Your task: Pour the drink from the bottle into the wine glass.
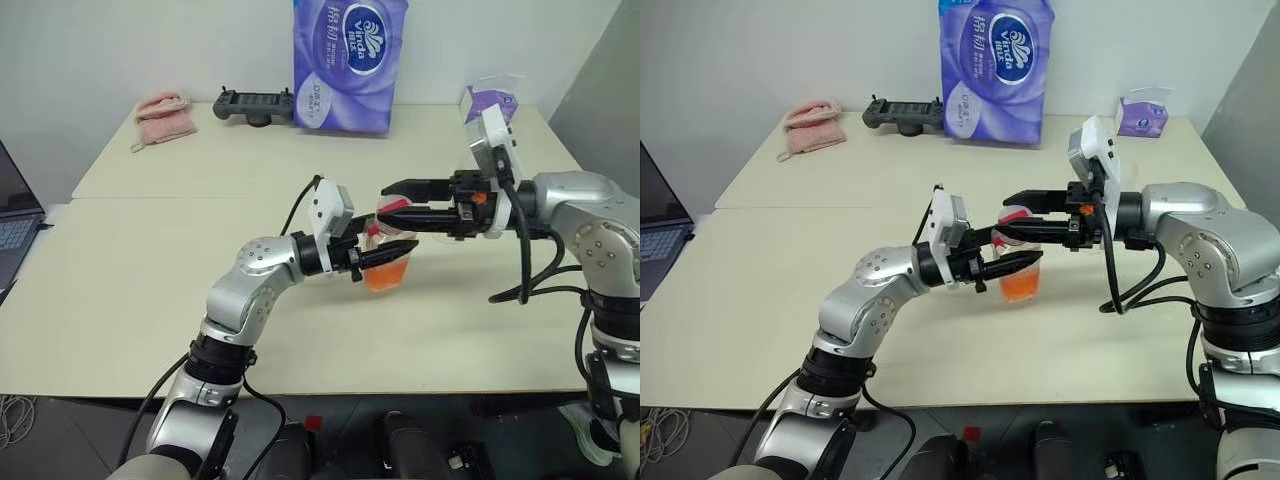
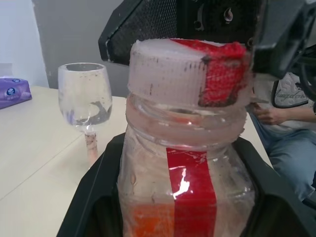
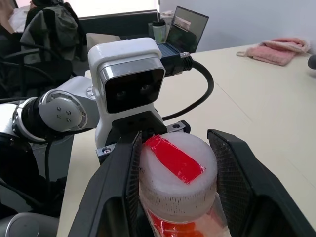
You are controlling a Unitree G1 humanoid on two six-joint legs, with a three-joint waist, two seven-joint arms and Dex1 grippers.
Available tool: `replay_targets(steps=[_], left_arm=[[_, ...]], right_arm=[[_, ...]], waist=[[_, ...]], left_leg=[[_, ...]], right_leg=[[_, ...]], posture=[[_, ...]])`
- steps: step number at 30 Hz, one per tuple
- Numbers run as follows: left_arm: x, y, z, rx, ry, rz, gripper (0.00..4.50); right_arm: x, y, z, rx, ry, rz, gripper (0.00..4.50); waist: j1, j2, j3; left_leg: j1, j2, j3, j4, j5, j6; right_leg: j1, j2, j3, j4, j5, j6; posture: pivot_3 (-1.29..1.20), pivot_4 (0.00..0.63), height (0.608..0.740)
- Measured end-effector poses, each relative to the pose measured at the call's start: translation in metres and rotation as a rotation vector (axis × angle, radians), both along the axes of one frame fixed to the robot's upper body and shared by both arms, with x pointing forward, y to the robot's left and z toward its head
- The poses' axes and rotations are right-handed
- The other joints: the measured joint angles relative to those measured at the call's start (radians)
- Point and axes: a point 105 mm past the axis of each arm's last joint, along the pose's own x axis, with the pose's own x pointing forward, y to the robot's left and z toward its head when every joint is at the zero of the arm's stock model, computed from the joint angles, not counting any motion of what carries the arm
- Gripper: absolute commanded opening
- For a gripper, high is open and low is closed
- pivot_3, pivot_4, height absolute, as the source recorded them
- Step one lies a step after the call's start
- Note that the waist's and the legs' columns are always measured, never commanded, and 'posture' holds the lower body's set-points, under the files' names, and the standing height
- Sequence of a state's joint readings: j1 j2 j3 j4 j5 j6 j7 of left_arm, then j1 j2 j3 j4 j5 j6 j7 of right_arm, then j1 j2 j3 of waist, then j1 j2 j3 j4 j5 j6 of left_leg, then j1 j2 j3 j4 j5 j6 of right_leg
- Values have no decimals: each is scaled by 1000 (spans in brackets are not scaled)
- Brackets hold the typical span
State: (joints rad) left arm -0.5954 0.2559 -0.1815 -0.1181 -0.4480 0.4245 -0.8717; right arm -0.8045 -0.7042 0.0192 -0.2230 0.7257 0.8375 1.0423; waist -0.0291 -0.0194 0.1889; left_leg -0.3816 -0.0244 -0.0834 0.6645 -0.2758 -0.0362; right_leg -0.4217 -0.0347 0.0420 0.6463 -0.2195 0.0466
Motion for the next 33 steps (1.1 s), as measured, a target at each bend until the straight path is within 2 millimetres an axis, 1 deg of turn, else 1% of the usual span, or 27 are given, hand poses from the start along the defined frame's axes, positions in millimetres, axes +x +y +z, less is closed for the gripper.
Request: replay_targets(steps=[5, 12, 14, 15, 18, 20, 23, 25, 27, 29, 30, 31, 33], left_arm=[[0, -2, 2, -1, -4, -6, 2104], [-1, -4, 10, -24, -29, -16, 2059], [-1, -4, 8, -21, -24, -19, 2038], [2, -4, 4, -16, -3, -10, 1949], [14, 12, -8, -8, 60, 55, 1870], [16, 14, -8, -11, 63, 62, 1870], [14, 11, -7, -18, 63, 51, 1870], [14, 10, -6, -23, 58, 48, 1870], [14, 9, -3, -31, 37, 53, 1869], [15, 8, 1, -42, 13, 63, 1869], [16, 8, 5, -55, -4, 73, 1869], [18, 11, 8, -68, -21, 89, 1869], [24, 19, 14, -87, -52, 137, 1869]], right_arm=[[2, -4, 1, 32, 13, 35, 1769], [1, -9, 10, 93, 38, 46, 1769], [1, -11, 11, 86, 34, 38, 1769], [0, -15, 15, 83, 17, 33, 1761], [-6, -29, 26, 62, -38, 22, 1699], [-10, -30, 27, 47, -48, 47, 1697], [-14, -27, 21, 18, -32, 101, 1690], [-13, -27, 21, 20, -33, 97, 1690], [-8, -31, 25, 37, -41, 41, 1689], [2, -47, 30, 73, -70, -96, 1688], [8, -61, 27, 96, -75, -203, 1688], [14, -77, 19, 113, -58, -309, 1688], [19, -105, -8, 133, 21, -493, 1688]], waist=[[0, 0, 0], [0, 0, 0], [0, 0, 0], [0, 0, 0], [0, 0, 0], [-1, 0, 0], [0, 0, 0], [0, 0, 0], [1, 0, 0], [3, 0, 0], [6, -1, -1], [11, -1, -1], [22, -1, -1]], left_leg=[[0, 0, 0, 0, 0, 0], [0, 1, 0, 0, 0, 0], [0, 0, 0, 0, 0, 0], [0, 0, 0, 0, 0, 0], [0, 0, 0, 0, 0, 0], [0, 0, 0, 0, 0, 0], [0, 0, 0, 0, 0, 0], [0, 0, 0, 0, 0, 0], [0, 1, 0, 0, 0, 0], [0, 1, 0, 0, 0, 0], [-1, 1, -1, 0, 0, 0], [-1, 1, -1, 0, 0, 0], [-1, 1, 0, 0, 0, 0]], right_leg=[[0, 0, 0, 0, 0, 0], [0, 0, 0, 0, 0, 0], [0, 0, 0, 0, 0, 0], [0, 0, 0, 0, 0, 0], [0, 0, 0, 0, 0, 0], [0, 0, 0, 0, 0, 0], [0, 0, 0, 0, 0, 0], [0, 0, 0, 0, 0, 0], [0, 0, 0, 0, 0, 0], [0, -1, 0, 0, 0, 0], [0, -1, 0, 0, 0, 0], [1, -1, 0, -1, 0, 0], [0, -2, 0, 0, 0, 0]], posture=[[0, 150, 740], [0, 150, 740], [0, 150, 740], [0, 150, 740], [0, 150, 740], [0, 150, 740], [0, 150, 740], [0, 150, 740], [0, 150, 740], [0, 150, 740], [0, 150, 740], [0, 150, 740], [0, 150, 740]])
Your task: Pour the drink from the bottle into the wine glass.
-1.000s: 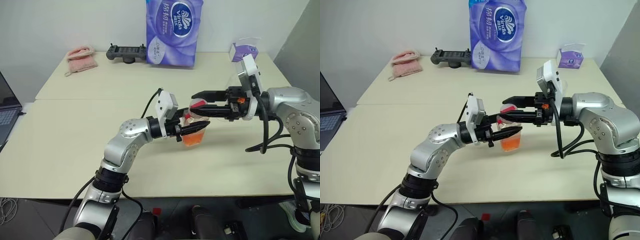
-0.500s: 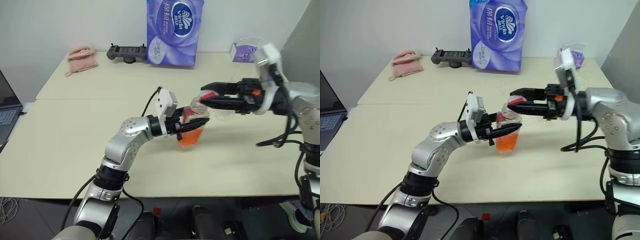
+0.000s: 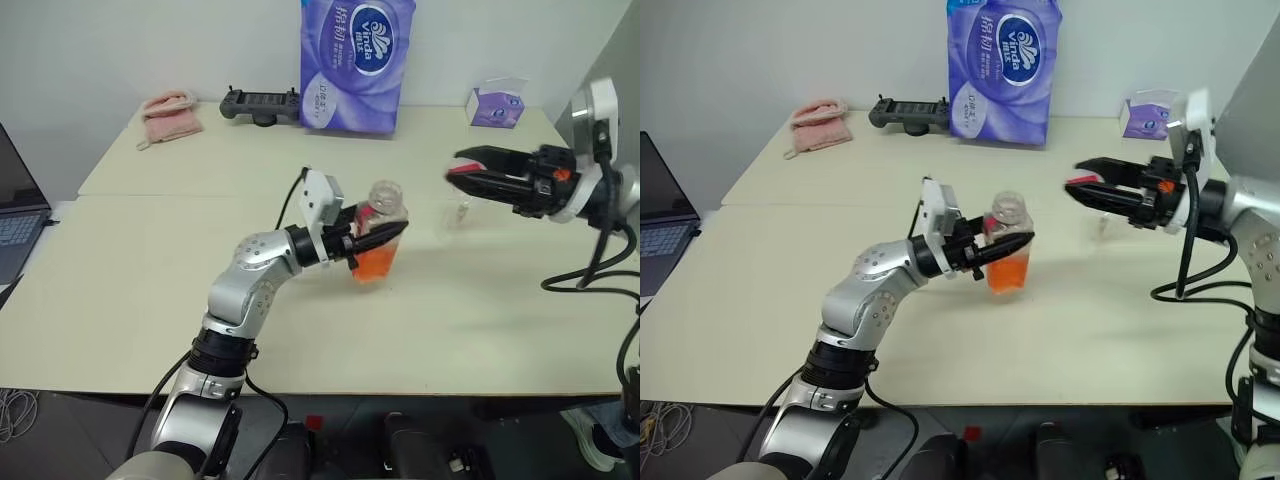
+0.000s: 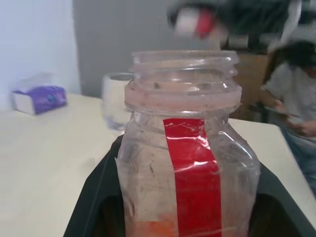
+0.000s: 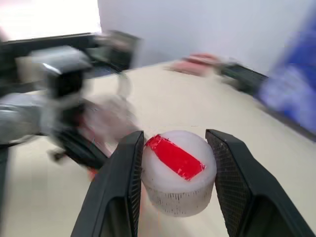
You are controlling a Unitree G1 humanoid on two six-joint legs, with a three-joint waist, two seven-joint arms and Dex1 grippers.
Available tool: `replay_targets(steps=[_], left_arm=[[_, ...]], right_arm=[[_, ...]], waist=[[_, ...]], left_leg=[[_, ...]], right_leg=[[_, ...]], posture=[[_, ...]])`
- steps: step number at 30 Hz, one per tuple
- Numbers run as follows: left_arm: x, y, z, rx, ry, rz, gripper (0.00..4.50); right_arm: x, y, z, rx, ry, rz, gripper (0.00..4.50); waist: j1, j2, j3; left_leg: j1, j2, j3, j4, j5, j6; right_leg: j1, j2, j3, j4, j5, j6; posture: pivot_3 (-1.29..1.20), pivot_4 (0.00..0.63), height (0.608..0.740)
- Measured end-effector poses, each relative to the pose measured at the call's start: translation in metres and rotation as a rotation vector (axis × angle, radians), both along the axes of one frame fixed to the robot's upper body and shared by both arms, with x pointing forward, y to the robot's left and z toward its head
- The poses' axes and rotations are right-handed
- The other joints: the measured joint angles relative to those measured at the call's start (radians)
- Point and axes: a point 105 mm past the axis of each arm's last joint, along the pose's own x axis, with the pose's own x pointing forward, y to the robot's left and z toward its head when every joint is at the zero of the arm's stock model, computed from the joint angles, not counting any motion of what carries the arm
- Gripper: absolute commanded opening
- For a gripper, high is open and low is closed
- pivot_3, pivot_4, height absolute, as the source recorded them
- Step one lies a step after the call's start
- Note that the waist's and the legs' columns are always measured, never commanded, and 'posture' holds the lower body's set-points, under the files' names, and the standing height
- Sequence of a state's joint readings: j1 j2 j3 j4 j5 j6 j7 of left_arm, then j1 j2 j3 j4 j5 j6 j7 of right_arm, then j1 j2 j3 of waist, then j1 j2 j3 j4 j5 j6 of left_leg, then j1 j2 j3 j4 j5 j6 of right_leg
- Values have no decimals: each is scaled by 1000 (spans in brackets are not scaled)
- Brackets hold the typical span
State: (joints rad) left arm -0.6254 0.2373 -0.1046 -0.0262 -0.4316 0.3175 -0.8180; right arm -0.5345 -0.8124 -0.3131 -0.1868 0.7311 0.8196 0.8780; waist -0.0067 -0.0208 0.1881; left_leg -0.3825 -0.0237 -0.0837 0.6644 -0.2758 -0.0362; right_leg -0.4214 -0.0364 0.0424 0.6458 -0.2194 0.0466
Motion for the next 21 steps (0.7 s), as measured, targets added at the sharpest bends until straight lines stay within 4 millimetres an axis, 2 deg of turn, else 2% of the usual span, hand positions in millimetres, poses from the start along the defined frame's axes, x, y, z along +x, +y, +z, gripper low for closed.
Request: replay_targets(steps=[4, 6, 8, 10, 13, 16, 21], left_arm=[[13, 12, 4, -25, -22, 76, 1845], [17, 15, 1, -30, -15, 91, 1845], [20, 15, -2, -36, -8, 102, 1844], [25, 13, 0, -44, -20, 117, 1842], [35, 19, 10, -61, -64, 177, 1842], [47, 39, 13, -79, -87, 276, 1842], [61, 65, 5, -79, -78, 399, 1842]], right_arm=[[-9, -46, -63, 54, 153, -349, 1688], [-14, -59, -94, 26, 224, -485, 1688], [-11, -70, -118, -9, 258, -612, 1688], [-4, -84, -135, -25, 272, -736, 2427], [3, -102, -154, -72, 277, -858, 3330], [5, -103, -169, -98, 295, -865, 4462], [6, -100, -168, -117, 282, -821, 4500]], waist=[[8, 0, 0], [6, 1, 0], [-2, 1, 0], [-5, 1, 0], [-6, 1, -1], [-12, 1, -1], [-17, 1, -1]], left_leg=[[0, 0, 1, 0, 0, 0], [1, -1, 3, 1, 0, 0], [3, -1, 6, 1, 0, 0], [3, -1, 6, 1, 0, 0], [3, -1, 5, 0, 0, 0], [3, 0, 4, -1, 0, 0], [2, -1, 4, 0, 0, 0]], right_leg=[[-1, 0, 1, 1, 0, 0], [0, 0, 2, 1, 0, 0], [0, 1, 4, 0, 1, 1], [0, 2, 4, 0, 1, 2], [0, 3, 4, 0, 2, 1], [0, 4, 4, 1, 2, 1], [0, 3, 4, 0, 2, 1]], posture=[[0, 150, 740], [0, 150, 740], [0, 150, 740], [0, 150, 740], [0, 150, 740], [0, 150, 740], [0, 150, 740]])
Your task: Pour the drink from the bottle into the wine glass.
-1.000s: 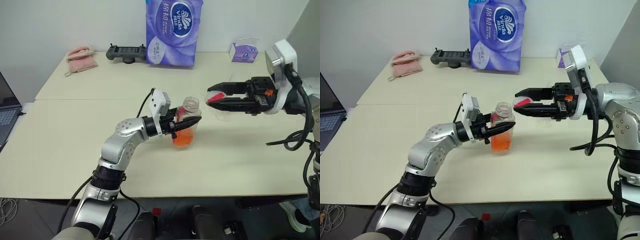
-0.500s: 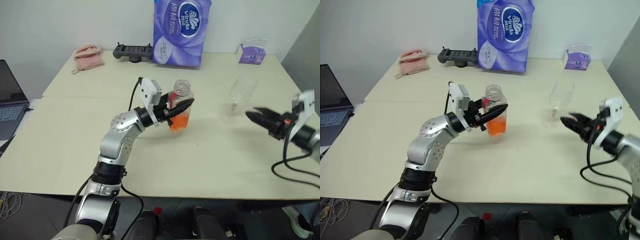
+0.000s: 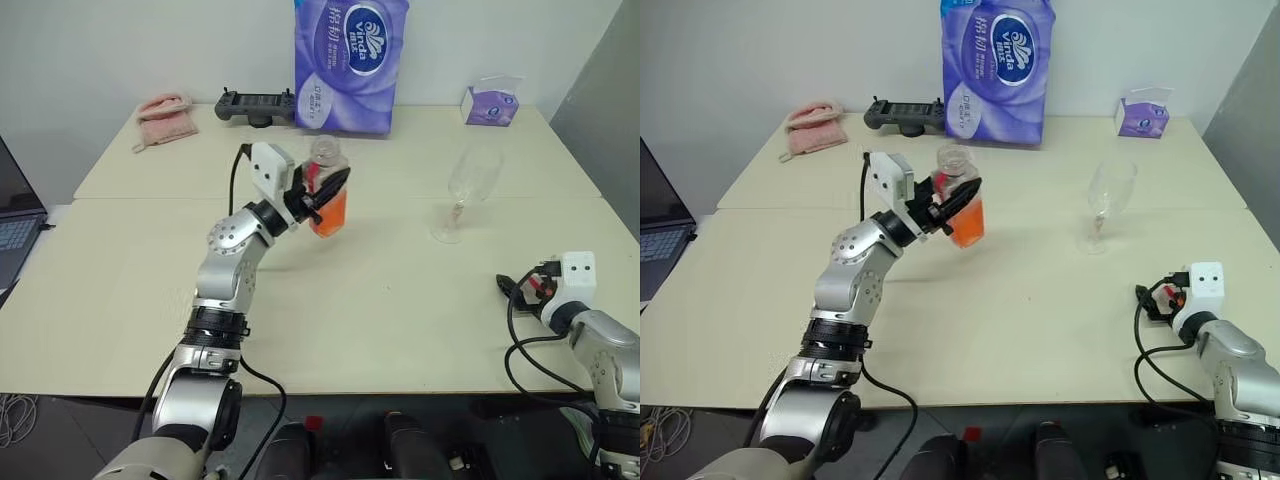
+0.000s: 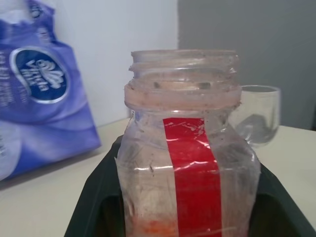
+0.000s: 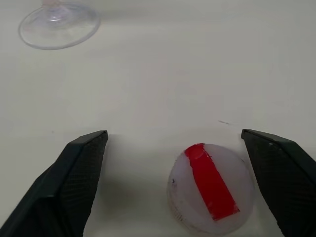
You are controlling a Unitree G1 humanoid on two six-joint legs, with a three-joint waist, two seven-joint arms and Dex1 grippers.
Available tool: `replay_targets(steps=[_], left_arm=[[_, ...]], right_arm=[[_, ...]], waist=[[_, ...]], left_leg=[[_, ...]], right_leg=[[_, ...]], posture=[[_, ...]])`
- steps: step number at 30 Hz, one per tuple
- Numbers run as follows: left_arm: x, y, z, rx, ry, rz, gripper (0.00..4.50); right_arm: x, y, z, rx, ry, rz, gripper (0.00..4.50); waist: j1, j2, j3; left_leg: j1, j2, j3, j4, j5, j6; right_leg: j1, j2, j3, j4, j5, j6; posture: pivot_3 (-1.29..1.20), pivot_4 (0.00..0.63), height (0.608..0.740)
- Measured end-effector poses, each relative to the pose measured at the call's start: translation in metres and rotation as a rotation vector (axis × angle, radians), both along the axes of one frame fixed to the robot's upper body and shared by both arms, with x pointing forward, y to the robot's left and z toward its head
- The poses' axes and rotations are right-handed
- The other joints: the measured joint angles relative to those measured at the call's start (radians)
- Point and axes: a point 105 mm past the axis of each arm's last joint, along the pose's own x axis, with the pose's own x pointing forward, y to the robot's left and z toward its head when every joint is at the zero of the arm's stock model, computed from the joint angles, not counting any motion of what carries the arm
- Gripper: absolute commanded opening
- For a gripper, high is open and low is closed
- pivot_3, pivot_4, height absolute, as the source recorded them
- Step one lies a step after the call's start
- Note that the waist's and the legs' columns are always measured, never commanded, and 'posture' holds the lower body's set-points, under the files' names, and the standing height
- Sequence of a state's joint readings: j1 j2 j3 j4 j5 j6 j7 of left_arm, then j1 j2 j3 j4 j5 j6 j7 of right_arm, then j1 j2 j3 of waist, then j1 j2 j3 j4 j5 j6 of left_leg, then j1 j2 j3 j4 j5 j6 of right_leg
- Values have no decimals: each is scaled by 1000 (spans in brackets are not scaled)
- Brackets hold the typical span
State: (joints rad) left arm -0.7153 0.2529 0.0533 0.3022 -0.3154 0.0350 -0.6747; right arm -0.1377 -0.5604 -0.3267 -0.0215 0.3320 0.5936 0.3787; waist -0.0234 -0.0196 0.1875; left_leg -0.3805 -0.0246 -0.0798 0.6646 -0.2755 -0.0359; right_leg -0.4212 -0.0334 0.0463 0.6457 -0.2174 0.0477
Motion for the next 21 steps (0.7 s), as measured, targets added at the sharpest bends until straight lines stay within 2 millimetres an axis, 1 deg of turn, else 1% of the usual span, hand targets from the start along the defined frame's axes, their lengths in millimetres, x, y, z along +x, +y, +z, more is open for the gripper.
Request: replay_targets(steps=[2, 4, 5, 7, 8, 9, 10, 11, 13, 14, 16, 17, 18, 20, 21], left_arm=[[3, 9, 0, 0, -11, 44, 1842], [7, 20, -1, 3, -17, 95, 1841], [10, 28, -3, 8, -15, 130, 1841], [16, 44, -7, 13, -1, 198, 1841], [19, 52, -9, 7, 8, 234, 1841], [22, 59, -11, 6, 17, 261, 1841], [24, 65, -13, 0, 26, 286, 1841], [27, 70, -14, -3, 33, 309, 1841], [30, 79, -15, -2, 32, 343, 1838], [31, 87, -17, -2, 34, 369, 1838], [34, 102, -21, -14, 46, 422, 1830], [35, 111, -22, -26, 53, 452, 1824], [36, 121, -25, -38, 60, 489, 1824], [37, 133, -27, -61, 67, 529, 1824], [37, 136, -27, -72, 65, 537, 1824]], right_arm=[[-1, -2, 4, -22, 8, 25, 4500], [-2, -2, 13, -55, 14, 58, 4500], [-1, 2, 22, -77, 9, 89, 4500], [1, 19, 47, -106, -20, 189, 4500], [1, 36, 64, -120, -41, 280, 4500], [-1, 57, 77, -125, -57, 381, 4500], [-5, 79, 86, -126, -68, 483, 4500], [-12, 106, 93, -116, -72, 610, 4500], [-27, 143, 92, -91, -43, 792, 4500], [-33, 160, 90, -82, -23, 871, 4500], [-39, 187, 89, -79, -11, 979, 4500], [-39, 200, 93, -69, -35, 1009, 4500], [-37, 218, 99, -50, -75, 1040, 4500], [-35, 248, 113, -25, -150, 1085, 4500], [-31, 255, 117, -26, -169, 1081, 4500]], waist=[[-2, 0, 0], [-3, 0, 0], [-3, 0, 0], [-10, 0, 0], [-12, 0, 0], [-13, 0, 0], [-13, 0, 0], [-11, 0, 0], [-8, 0, 0], [-7, -1, 0], [-6, -1, 0], [-6, -1, 0], [-9, -1, 0], [-9, -1, 0], [-8, -2, 0]], left_leg=[[0, 0, 0, 0, 0, 0], [0, 0, 0, 0, 0, 0], [0, 0, 0, 0, 0, 0], [1, 1, 0, 0, 0, 0], [1, 2, 0, 0, 0, 0], [1, 3, -1, 0, 0, 0], [1, 4, -3, 0, 0, 0], [0, 4, -4, 0, 0, 0], [0, 4, -6, 0, 0, 0], [-1, 3, -6, 0, 0, 0], [-1, 2, -5, 1, 0, 0], [-1, 2, -4, 2, 0, 0], [-1, 2, -4, 2, 0, 0], [-1, 2, -5, 1, 0, 0], [-1, 2, -6, 1, 0, 0]], right_leg=[[1, 0, 0, 0, 0, 0], [0, 0, 0, 0, 0, 0], [0, 0, 0, 0, 0, 0], [0, 1, 0, 0, 0, 0], [0, 2, 0, 1, 0, 0], [0, 3, -1, 0, 0, 0], [0, 4, -2, 0, 0, 0], [0, 4, -4, 1, 0, 0], [0, 4, -5, 0, 0, 0], [0, 4, -5, 0, 0, 0], [0, 2, -5, 0, 0, 0], [0, 1, -4, 0, 0, 0], [0, 1, -4, 0, 0, 0], [-1, 1, -5, 2, 0, 0], [-1, 1, -5, 2, 0, 0]], posture=[[0, 150, 740], [0, 150, 740], [0, 150, 740], [0, 150, 740], [0, 150, 740], [0, 150, 740], [0, 150, 740], [0, 150, 740], [0, 150, 740], [0, 150, 740], [0, 150, 740], [0, 150, 740], [0, 150, 740], [0, 150, 740], [0, 150, 740]])
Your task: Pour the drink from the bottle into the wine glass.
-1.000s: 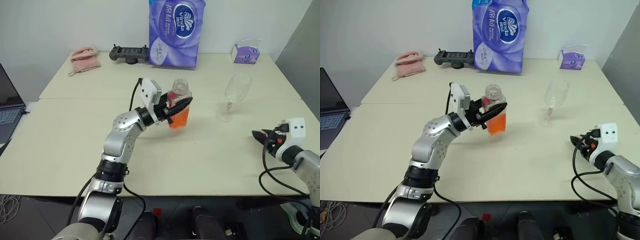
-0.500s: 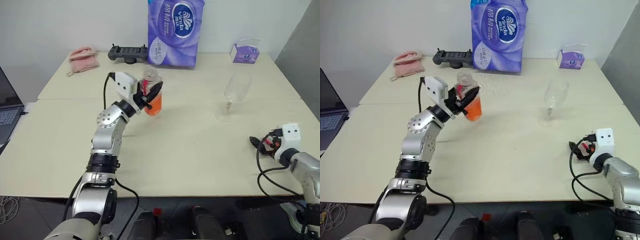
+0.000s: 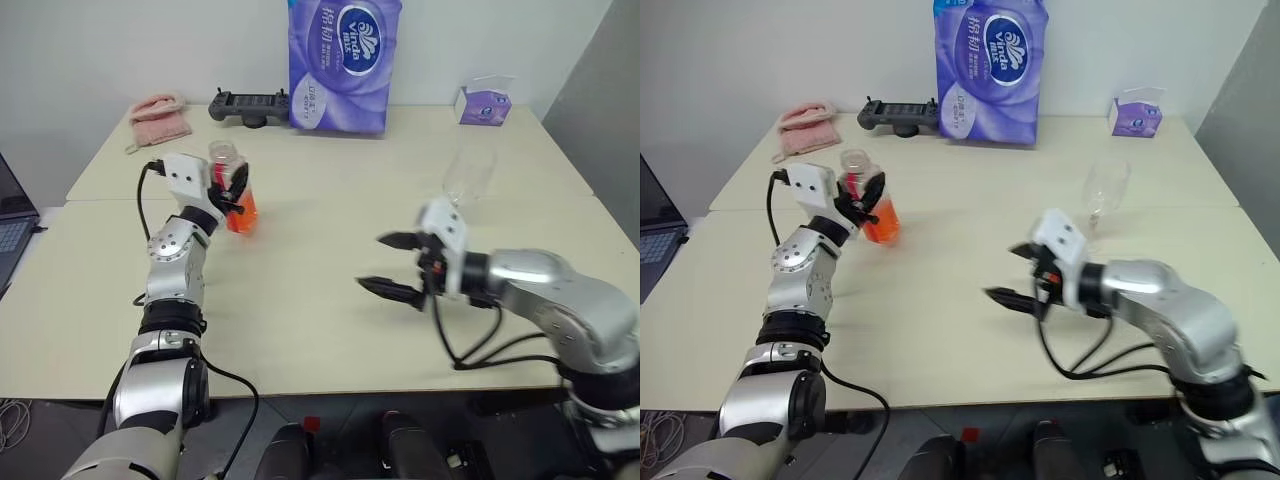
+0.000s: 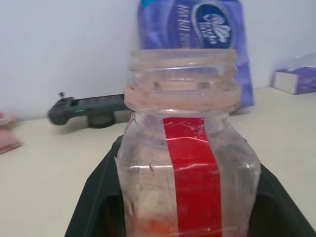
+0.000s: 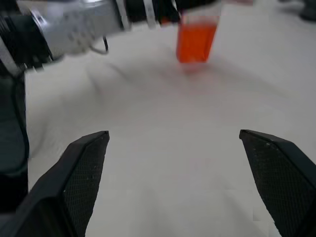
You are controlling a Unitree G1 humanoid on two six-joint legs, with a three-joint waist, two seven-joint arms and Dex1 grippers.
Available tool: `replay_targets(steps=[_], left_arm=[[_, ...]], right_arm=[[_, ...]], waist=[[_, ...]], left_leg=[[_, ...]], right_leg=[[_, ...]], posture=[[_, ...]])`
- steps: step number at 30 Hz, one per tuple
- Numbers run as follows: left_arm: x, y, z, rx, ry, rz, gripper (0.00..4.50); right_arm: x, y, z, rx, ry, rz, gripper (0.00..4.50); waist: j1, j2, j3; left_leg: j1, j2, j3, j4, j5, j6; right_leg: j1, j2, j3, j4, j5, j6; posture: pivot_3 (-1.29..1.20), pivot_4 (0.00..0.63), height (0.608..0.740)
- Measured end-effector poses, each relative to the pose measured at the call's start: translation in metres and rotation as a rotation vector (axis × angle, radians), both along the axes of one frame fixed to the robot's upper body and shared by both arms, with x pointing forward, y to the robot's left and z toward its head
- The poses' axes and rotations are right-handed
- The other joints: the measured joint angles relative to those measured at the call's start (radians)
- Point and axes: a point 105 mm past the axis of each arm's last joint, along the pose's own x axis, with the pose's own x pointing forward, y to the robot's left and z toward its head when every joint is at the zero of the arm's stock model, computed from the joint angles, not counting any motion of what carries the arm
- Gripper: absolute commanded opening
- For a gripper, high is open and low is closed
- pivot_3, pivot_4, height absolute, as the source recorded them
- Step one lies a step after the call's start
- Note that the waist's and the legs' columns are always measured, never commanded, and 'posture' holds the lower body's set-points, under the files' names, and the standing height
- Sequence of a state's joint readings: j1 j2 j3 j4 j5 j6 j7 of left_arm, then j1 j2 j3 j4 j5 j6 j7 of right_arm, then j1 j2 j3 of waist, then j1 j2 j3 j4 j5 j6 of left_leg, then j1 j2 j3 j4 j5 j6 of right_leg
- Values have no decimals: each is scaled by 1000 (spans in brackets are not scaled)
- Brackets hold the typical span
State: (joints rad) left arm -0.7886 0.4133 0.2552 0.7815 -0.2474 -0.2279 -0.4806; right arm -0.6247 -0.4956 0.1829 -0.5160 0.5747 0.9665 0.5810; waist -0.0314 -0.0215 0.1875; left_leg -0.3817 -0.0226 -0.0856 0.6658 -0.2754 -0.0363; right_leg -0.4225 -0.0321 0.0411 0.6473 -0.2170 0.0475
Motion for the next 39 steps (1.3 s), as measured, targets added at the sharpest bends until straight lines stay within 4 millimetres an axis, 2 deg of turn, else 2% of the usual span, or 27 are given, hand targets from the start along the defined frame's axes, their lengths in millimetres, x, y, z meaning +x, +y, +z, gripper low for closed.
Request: replay_targets(steps=[2, 4, 6, 12, 20, 23, 34, 39], left_arm=[[-1, 13, -2, -22, 0, 33, 1824], [-4, 29, -4, -36, 6, 75, 1824], [-6, 37, -5, -45, 4, 97, 1824], [-10, 38, -19, -44, 26, 103, 1824], [-18, 44, -30, -47, 33, 143, 4463], [-22, 46, -39, -47, 52, 154, 4463], [-31, 48, -44, -38, 78, 155, 4463], [-47, 49, -52, -32, 108, 142, 4463]], right_arm=[[11, 5, 2, 8, -14, -47, 4500], [19, 3, -5, -10, -1, -93, 4500], [20, 3, -7, -21, 0, -97, 4500], [19, 3, -10, -43, 2, -87, 4500], [20, -3, -11, -65, -8, -90, 4500], [21, -4, -12, -71, -5, -91, 4500], [28, -13, -15, -72, 3, -115, 4500], [45, -32, -22, -78, 6, -204, 4500]], waist=[[6, -1, 0], [9, -1, 0], [9, -1, 0], [5, -1, -1], [1, -1, -1], [1, -1, -1], [1, -1, -1], [1, -1, -1]], left_leg=[[-1, -1, -1, -1, 0, 0], [-3, -1, -1, -1, 0, 0], [-5, -2, -1, -1, 0, 0], [-3, -2, 0, -1, 0, 0], [0, -2, 0, -1, 0, 0], [-1, -2, 0, -1, 0, 0], [0, -2, 0, -1, 0, 0], [0, 0, 1, -1, 0, 0]], right_leg=[[-1, -2, -1, -1, 0, 0], [-2, -5, -2, -1, 0, 0], [-3, -7, -1, -2, 0, 0], [-2, -5, -1, 0, 0, 0], [-2, -3, -1, 2, 0, 0], [-2, -4, -1, 2, 0, 0], [-1, -4, -1, 2, 0, 0], [-1, -4, 0, 1, 0, 0]], posture=[[0, 150, 740], [0, 150, 740], [0, 150, 740], [0, 150, 740], [0, 150, 740], [0, 150, 740], [0, 150, 740], [0, 150, 740]])
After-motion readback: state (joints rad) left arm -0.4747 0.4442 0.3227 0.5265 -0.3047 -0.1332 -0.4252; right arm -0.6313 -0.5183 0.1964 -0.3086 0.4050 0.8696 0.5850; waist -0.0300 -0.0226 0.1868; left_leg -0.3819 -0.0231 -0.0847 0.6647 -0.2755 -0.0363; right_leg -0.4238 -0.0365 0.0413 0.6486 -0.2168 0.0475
